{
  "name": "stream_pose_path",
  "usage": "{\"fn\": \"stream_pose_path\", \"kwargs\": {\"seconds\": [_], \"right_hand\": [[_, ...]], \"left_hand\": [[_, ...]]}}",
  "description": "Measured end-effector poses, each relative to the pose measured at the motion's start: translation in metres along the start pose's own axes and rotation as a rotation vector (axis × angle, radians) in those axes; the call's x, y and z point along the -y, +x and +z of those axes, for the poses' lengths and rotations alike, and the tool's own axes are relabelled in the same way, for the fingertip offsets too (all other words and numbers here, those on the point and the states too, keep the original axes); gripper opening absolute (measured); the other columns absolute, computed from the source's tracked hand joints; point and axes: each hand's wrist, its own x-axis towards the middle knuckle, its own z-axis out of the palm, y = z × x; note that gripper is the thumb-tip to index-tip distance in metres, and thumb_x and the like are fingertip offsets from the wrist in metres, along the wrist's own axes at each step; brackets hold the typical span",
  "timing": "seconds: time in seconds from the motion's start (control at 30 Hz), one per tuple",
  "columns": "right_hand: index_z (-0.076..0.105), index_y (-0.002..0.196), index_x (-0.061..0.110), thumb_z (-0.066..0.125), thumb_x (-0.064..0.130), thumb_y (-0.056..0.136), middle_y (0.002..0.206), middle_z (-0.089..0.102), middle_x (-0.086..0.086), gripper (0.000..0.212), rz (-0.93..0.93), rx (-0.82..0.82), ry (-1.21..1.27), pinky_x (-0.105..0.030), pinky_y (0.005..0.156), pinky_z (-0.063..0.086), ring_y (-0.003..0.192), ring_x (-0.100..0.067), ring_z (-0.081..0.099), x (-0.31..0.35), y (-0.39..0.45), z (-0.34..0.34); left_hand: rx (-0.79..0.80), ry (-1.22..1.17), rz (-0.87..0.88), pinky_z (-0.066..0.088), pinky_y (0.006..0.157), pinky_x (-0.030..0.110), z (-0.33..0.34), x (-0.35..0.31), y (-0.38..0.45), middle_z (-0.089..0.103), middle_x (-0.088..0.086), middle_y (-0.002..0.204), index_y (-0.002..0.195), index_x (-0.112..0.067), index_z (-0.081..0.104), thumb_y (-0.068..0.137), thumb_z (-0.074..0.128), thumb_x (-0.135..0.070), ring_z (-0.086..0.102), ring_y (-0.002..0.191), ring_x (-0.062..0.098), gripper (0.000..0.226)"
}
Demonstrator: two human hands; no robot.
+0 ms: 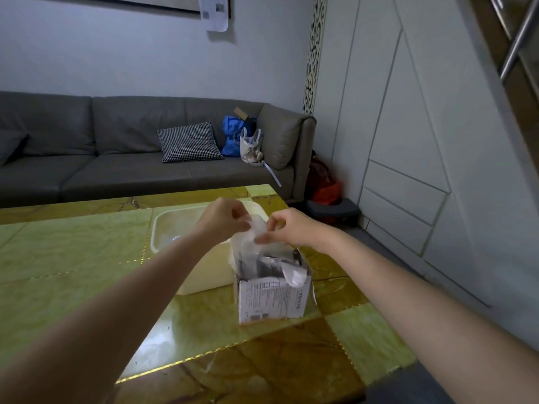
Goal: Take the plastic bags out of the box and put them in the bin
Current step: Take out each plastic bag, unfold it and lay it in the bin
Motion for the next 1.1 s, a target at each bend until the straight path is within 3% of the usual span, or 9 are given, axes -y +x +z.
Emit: {"fn": "stream_pose_path", "kwargs": {"seconds": [0.13, 0.2, 0.3, 0.47, 0.57, 0.67, 0.77, 0.9, 1.1], "right_hand": [[0.057, 0.096, 0.006, 0.055, 0.047, 0.09, 0.088, 0.058, -0.005, 0.041, 0.178, -0.158, 0.399, -0.024, 0.06, 0.044, 0.071, -0.015, 0.056, 0.003, 0.005, -0.011], [0.051, 0.109, 0.003, 0.054, 0.039, 0.094, 0.093, 0.056, -0.009, 0.039, 0.268, -0.106, 0.512, -0.023, 0.053, 0.048, 0.066, -0.016, 0.059, 0.002, 0.004, -0.011], [0.047, 0.118, 0.002, 0.064, 0.02, 0.089, 0.092, 0.06, -0.011, 0.038, 0.259, -0.049, 0.646, -0.02, 0.05, 0.05, 0.066, -0.015, 0.062, -0.001, 0.001, -0.006], [0.062, 0.093, 0.004, 0.068, -0.004, 0.081, 0.077, 0.06, -0.005, 0.016, 0.118, -0.215, 0.537, -0.019, 0.054, 0.042, 0.064, -0.011, 0.053, 0.002, 0.007, -0.009], [0.065, 0.097, 0.004, 0.064, -0.001, 0.084, 0.077, 0.059, -0.004, 0.014, 0.139, -0.502, 0.457, -0.02, 0.053, 0.043, 0.062, -0.011, 0.053, 0.001, 0.012, -0.019], [0.06, 0.092, 0.017, 0.061, 0.008, 0.088, 0.084, 0.06, 0.001, 0.009, 0.111, -0.76, 0.458, -0.025, 0.066, 0.046, 0.076, -0.012, 0.056, 0.0, 0.014, -0.029], [0.058, 0.09, 0.019, 0.06, 0.009, 0.089, 0.085, 0.061, 0.0, 0.01, 0.053, -0.802, 0.459, -0.024, 0.068, 0.05, 0.074, -0.01, 0.056, 0.002, 0.014, -0.032], [0.057, 0.094, 0.011, 0.057, 0.006, 0.091, 0.084, 0.062, -0.007, 0.006, 0.034, -0.813, 0.536, -0.012, 0.046, 0.047, 0.052, -0.009, 0.053, 0.002, 0.013, -0.032], [0.056, 0.098, 0.004, 0.059, 0.004, 0.09, 0.072, 0.059, -0.009, 0.008, 0.012, -0.769, 0.451, -0.012, 0.041, 0.044, 0.039, -0.002, 0.051, -0.004, 0.008, -0.027]], "left_hand": [[-0.01, 0.043, 0.073, 0.038, 0.059, 0.019, -0.007, -0.004, -0.002, 0.051, -0.002, 0.075, 0.081, -0.01, 0.057, 0.08, 0.066, -0.004, 0.047, 0.072, 0.014, 0.012], [0.001, 0.04, 0.099, 0.039, 0.062, 0.02, -0.007, -0.003, -0.002, 0.055, 0.002, 0.08, 0.08, -0.01, 0.056, 0.079, 0.065, 0.001, 0.049, 0.077, 0.017, 0.014], [0.019, 0.037, 0.151, 0.049, 0.078, 0.034, -0.008, -0.003, -0.002, 0.064, 0.012, 0.09, 0.08, -0.009, 0.06, 0.077, 0.066, 0.002, 0.058, 0.088, 0.026, 0.013], [0.036, 0.139, 0.189, 0.047, 0.074, 0.028, -0.008, -0.003, -0.005, 0.061, 0.009, 0.092, 0.091, -0.006, 0.06, 0.083, 0.062, -0.003, 0.057, 0.088, 0.022, 0.009], [0.048, 0.158, 0.139, 0.046, 0.067, 0.023, -0.002, 0.006, -0.007, 0.057, 0.005, 0.095, 0.105, -0.006, 0.056, 0.086, 0.06, -0.008, 0.054, 0.086, 0.02, 0.02], [0.062, 0.158, 0.11, 0.047, 0.072, 0.033, 0.004, 0.012, -0.007, 0.062, 0.012, 0.099, 0.105, -0.004, 0.055, 0.083, 0.066, -0.013, 0.057, 0.088, 0.026, 0.027], [0.047, 0.13, 0.096, 0.045, 0.065, 0.025, 0.003, 0.01, -0.003, 0.061, 0.008, 0.093, 0.1, -0.007, 0.057, 0.082, 0.068, -0.015, 0.055, 0.082, 0.021, 0.023], [0.032, -0.166, -0.011, 0.042, 0.058, 0.021, -0.015, 0.011, -0.002, 0.066, 0.007, 0.087, 0.087, -0.011, 0.063, 0.085, 0.063, -0.015, 0.056, 0.071, 0.015, 0.004], [-0.193, -0.496, -0.249, 0.05, 0.062, 0.029, -0.037, 0.025, -0.008, 0.066, 0.004, 0.078, 0.089, -0.016, 0.072, 0.085, 0.064, -0.035, 0.057, 0.067, 0.018, 0.022]]}}
